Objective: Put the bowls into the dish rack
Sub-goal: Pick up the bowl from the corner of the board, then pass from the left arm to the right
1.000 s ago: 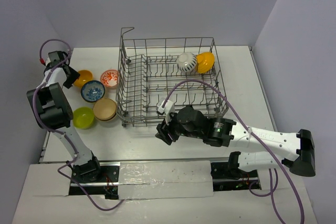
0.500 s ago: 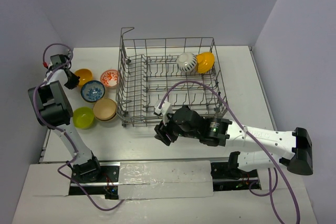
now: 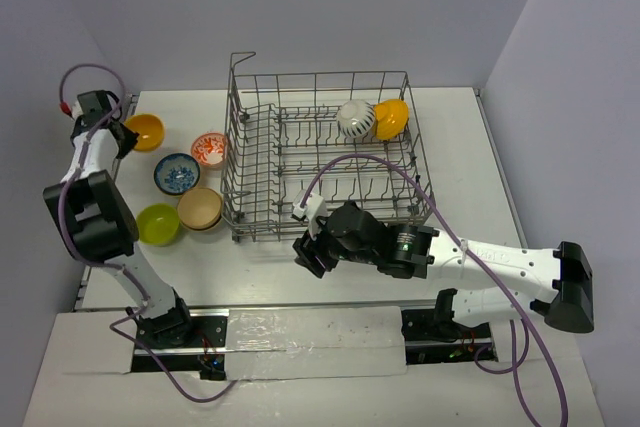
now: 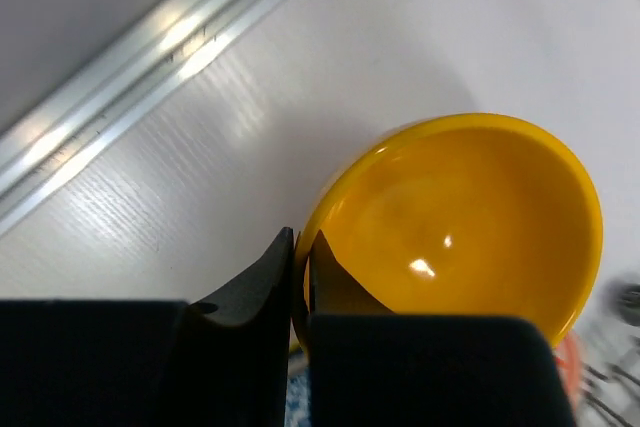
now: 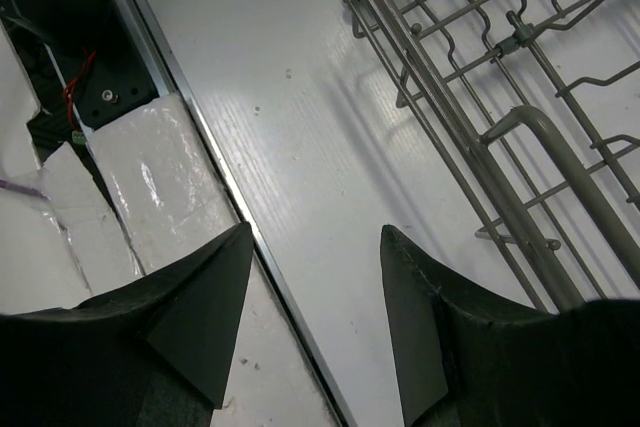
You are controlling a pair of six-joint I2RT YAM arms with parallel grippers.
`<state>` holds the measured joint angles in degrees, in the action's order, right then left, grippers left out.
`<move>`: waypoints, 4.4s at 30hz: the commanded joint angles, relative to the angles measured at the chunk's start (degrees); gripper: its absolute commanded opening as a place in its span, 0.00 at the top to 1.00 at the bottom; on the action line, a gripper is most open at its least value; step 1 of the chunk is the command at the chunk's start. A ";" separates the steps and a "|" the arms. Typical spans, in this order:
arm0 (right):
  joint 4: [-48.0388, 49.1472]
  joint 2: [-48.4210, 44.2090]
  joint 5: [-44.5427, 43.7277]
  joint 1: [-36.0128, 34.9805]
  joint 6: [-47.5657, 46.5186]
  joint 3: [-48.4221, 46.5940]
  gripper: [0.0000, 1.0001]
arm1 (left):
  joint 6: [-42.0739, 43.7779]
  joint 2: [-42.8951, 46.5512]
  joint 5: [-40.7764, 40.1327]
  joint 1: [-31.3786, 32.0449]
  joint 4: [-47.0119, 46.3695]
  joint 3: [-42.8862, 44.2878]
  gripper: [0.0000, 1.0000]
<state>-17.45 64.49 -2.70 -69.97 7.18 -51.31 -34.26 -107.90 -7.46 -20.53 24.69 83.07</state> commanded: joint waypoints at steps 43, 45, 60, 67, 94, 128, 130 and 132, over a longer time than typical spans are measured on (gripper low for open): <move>-5.31 11.53 -31.93 -11.32 -42.77 -29.11 0.30 | 19.41 29.76 -6.86 64.82 19.52 12.64 1.00; -4.61 11.36 -32.19 -11.24 -42.95 -28.67 0.30 | 19.41 30.20 -6.69 65.62 19.78 12.47 1.00; -1.36 8.55 -32.20 -5.18 -41.29 -23.23 0.29 | 20.64 32.05 -5.37 68.34 19.43 11.68 1.00; -2.41 9.16 -29.73 -2.18 -37.50 -24.19 0.41 | 21.52 32.48 -3.18 69.23 19.52 13.26 1.00; -2.24 10.05 -31.49 -1.13 -35.75 -24.19 1.00 | 24.15 33.01 -3.34 69.31 15.57 7.29 1.00; -0.48 3.89 -31.75 -1.83 -33.02 -24.36 1.00 | 20.37 31.26 -8.44 67.56 12.31 6.84 0.47; -0.48 3.45 -31.75 -2.01 -32.93 -24.19 1.00 | 20.37 30.91 -8.27 67.47 12.40 7.72 0.44; -0.39 3.01 -31.93 -2.10 -33.02 -23.75 1.00 | 20.46 30.56 -7.92 67.38 12.49 8.86 0.42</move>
<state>-22.31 71.70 -30.57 -71.75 -25.96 -74.48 -14.28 -76.75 -11.86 48.34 36.25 89.71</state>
